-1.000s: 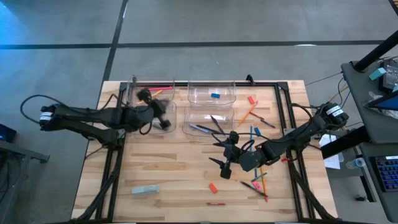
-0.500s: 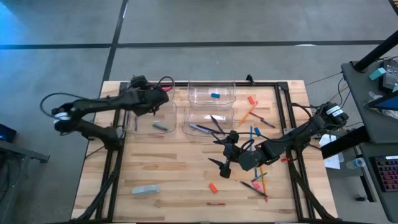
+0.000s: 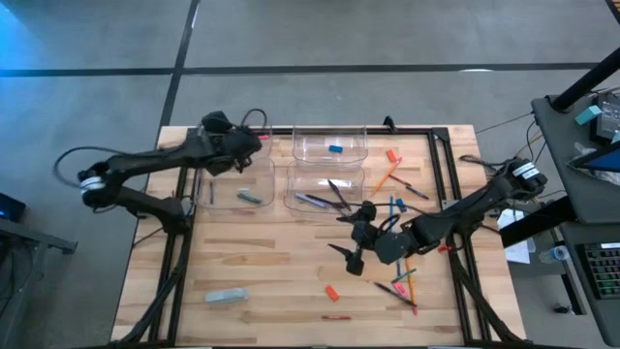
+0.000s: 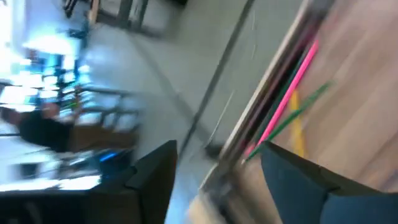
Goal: Sort crayons/erasers/pens/pencils in bins
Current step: Put the black pen into the bottom right transparent bin
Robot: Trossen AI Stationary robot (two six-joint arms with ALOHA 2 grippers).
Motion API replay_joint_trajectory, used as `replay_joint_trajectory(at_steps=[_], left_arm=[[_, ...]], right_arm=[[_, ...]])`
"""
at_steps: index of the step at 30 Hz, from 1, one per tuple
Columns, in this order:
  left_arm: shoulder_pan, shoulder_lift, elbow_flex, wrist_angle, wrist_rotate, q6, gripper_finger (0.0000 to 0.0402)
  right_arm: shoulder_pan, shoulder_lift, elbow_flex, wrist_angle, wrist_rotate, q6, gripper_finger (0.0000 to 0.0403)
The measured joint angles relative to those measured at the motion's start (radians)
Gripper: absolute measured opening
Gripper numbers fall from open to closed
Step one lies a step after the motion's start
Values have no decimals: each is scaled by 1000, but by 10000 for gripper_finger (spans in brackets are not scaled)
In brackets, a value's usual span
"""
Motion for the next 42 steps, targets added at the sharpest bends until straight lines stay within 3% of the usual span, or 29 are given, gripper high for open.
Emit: replay_joint_trajectory(at_steps=[5,10,15,21,25,34,42], left_arm=[[-85,-217,-12,162,337,-94,236],[-234,-424,-205,571,600,-161,237],[-430,-506,-435,944,606,-199,237],[-553,-444,-583,1261,604,-195,237],[-555,-399,-571,1276,599,-173,237],[-554,-332,-550,1277,599,-172,237],[-554,-316,-550,1277,599,-172,238]], right_arm=[[11,-82,65,-361,-10,240,340],[67,-86,98,-564,-175,304,340],[146,-56,92,-619,-289,462,340],[219,16,84,-773,-447,714,340],[265,93,80,-781,-516,765,334],[289,256,83,-774,-515,761,330],[290,325,86,-743,-506,754,329]])
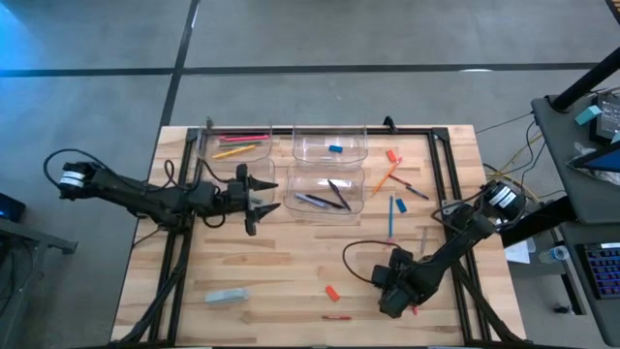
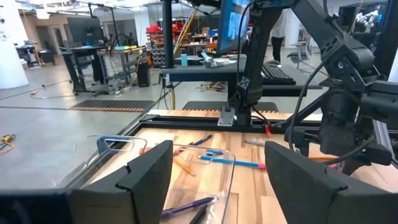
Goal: Sort crayons/erasers/pens/pencils in bins
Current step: Put the black pen into the bottom right transparent bin
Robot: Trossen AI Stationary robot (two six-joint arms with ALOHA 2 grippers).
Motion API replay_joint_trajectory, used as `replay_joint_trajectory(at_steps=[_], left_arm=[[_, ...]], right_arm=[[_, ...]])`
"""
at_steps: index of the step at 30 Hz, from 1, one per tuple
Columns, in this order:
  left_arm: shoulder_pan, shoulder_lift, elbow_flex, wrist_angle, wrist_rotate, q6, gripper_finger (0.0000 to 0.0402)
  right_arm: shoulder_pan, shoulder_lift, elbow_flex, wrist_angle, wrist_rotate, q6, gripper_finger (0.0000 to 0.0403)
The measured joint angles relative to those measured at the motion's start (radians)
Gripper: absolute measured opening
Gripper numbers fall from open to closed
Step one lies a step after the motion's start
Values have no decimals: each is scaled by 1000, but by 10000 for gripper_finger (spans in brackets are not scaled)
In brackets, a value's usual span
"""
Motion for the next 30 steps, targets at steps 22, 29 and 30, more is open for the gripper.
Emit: replay_joint_trajectory(at_steps=[22,29,30], left_arm=[[0,-5,-2,0,0,0,238],[0,-5,-2,0,0,0,238],[0,-5,-3,0,0,0,238]], right_arm=[[0,40,2,62,-2,1,125],[0,35,0,72,0,6,41],[0,31,0,72,-1,12,35]])
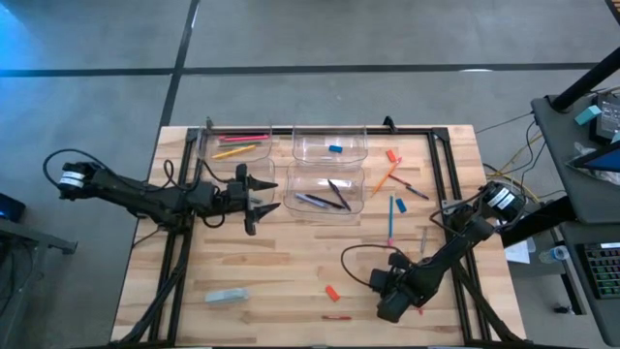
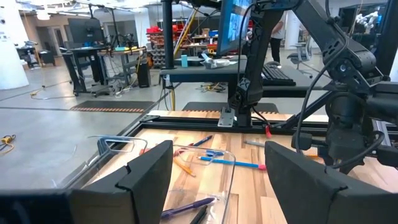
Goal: Sort crayons/erasers/pens/pencils in bins
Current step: Put the black pen into the bottom right transparent bin
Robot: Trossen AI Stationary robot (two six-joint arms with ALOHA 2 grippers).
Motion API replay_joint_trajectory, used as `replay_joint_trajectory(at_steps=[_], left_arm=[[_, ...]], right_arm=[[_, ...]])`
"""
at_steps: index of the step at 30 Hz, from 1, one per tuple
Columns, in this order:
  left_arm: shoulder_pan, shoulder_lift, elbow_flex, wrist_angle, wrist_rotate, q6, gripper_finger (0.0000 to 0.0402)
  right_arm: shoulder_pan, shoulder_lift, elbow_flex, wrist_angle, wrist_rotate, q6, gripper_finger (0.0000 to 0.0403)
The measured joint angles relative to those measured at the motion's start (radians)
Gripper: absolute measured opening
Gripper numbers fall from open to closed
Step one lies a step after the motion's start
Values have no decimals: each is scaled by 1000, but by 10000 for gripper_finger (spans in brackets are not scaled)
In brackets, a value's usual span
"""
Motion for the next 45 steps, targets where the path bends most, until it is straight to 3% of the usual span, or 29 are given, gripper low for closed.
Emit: replay_joint_trajectory(at_steps=[9,13,17,23,29,32,37,40,45], left_arm=[[0,0,-1,0,0,0,238],[0,0,-1,0,0,0,238],[0,0,-1,0,0,0,238],[0,3,-1,0,0,0,238],[0,3,-2,-1,0,0,238],[0,3,-2,-10,0,0,238],[0,3,-5,-10,0,0,238],[0,3,-5,-10,0,0,238],[0,3,-5,-10,0,0,238]], right_arm=[[-11,-101,3,-19,11,22,33],[-37,-174,35,-18,38,-40,33],[-103,-240,88,-16,149,-201,33],[-282,-280,200,2,354,-571,33],[-519,-261,273,102,328,-873,33],[-618,-237,291,126,242,-987,33],[-742,-192,291,147,98,-1039,38],[-786,-169,291,138,82,-1043,58],[-805,-157,291,137,78,-1053,127]])
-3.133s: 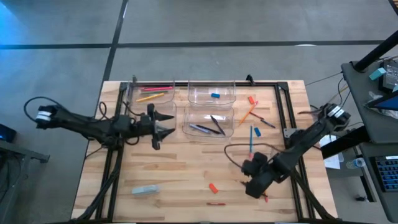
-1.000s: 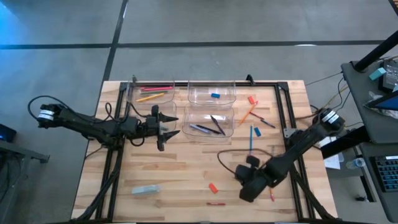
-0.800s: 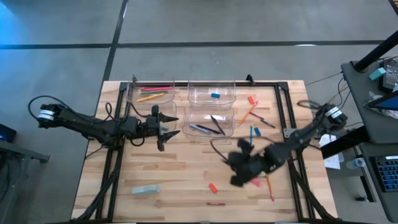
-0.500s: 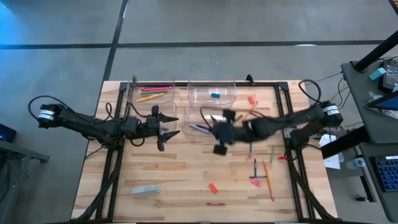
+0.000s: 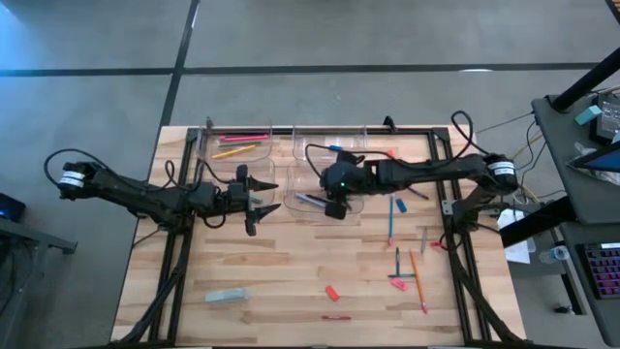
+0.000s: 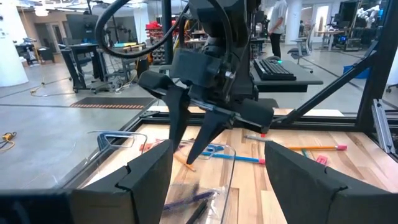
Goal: Sort crayons/erasers/pens/pencils in bins
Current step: Put the black pen into the bottom right transparent bin, then put the pink eraser into the top right transparent bin
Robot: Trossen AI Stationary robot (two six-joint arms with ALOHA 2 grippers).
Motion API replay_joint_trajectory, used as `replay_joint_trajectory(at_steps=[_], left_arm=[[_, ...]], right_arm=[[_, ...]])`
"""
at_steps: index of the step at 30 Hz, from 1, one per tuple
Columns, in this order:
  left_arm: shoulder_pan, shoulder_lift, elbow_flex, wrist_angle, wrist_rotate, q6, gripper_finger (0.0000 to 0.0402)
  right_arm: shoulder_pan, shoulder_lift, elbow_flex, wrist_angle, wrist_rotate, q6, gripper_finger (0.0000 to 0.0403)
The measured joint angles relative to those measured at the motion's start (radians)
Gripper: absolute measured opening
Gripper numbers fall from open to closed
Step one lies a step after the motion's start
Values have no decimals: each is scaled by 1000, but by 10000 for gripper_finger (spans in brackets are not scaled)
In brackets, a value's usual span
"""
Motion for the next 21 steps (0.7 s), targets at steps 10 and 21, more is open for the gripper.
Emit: replay_joint_trajectory(at_steps=[10,21], left_arm=[[0,0,0,-9,0,-1,238],[0,0,-1,-16,0,-28,238]], right_arm=[[46,-87,17,-299,1,176,210],[422,-192,-102,-566,7,688,208]])
